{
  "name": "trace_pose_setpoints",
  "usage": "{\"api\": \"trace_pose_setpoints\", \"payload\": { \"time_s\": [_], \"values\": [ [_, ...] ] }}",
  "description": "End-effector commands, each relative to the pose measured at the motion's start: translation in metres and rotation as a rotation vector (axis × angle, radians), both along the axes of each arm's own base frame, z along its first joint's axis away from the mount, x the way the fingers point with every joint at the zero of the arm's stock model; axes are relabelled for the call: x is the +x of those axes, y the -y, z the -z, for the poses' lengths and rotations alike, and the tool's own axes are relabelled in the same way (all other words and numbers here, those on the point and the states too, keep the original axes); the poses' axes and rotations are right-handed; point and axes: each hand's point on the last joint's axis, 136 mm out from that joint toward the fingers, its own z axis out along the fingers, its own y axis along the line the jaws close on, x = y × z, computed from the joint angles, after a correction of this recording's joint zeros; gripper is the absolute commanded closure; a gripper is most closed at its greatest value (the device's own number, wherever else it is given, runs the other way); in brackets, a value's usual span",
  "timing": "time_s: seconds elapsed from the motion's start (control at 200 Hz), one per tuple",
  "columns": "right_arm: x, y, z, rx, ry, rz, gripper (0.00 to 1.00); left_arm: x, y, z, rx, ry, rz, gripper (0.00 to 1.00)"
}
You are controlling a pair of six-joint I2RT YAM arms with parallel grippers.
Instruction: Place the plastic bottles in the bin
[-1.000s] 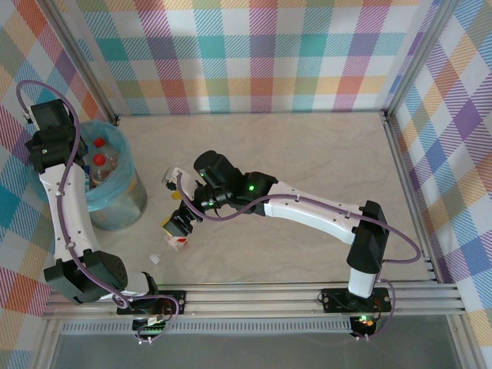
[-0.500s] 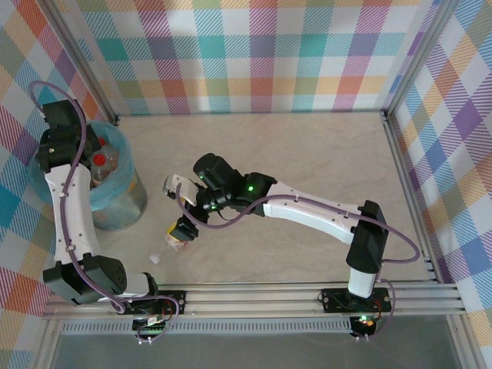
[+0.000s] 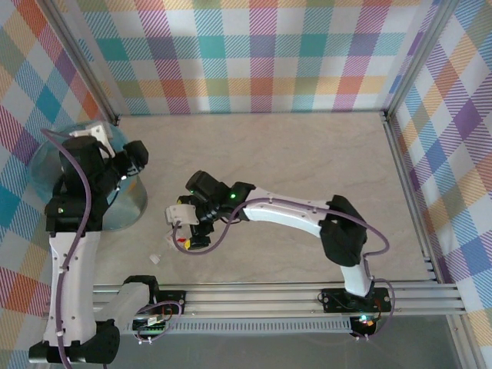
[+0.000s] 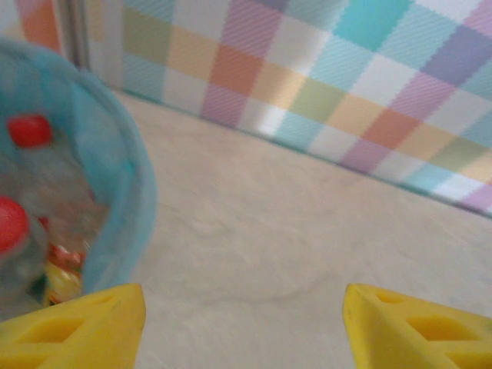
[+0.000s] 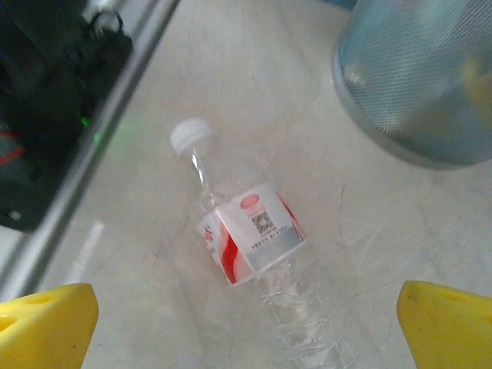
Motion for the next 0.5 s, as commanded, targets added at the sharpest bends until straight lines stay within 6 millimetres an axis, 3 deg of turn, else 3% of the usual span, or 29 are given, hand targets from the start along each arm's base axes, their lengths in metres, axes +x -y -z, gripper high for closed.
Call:
{"api": "trace_pose_setpoints", "payload": {
  "time_s": [0.0, 0.285, 0.495],
  "values": [
    [0.009, -0.007, 0.014, -0.035, 0.071, -0.064, 0.00, -0.006, 0.028, 0.014, -0.165, -0.009, 0.096, 0.31],
    [0.018, -0.018, 0.070, -0.143, 0.068, -0.087, 0.00, -0.026, 0.024, 0.060, -0.160, -0.106, 0.068, 0.30],
    [0.018, -0.011, 0.108, -0.244, 0.037, -0.096, 0.00, -0.023, 0.026, 0.073, -0.151, -0.138, 0.084, 0.29]
  ]
}}
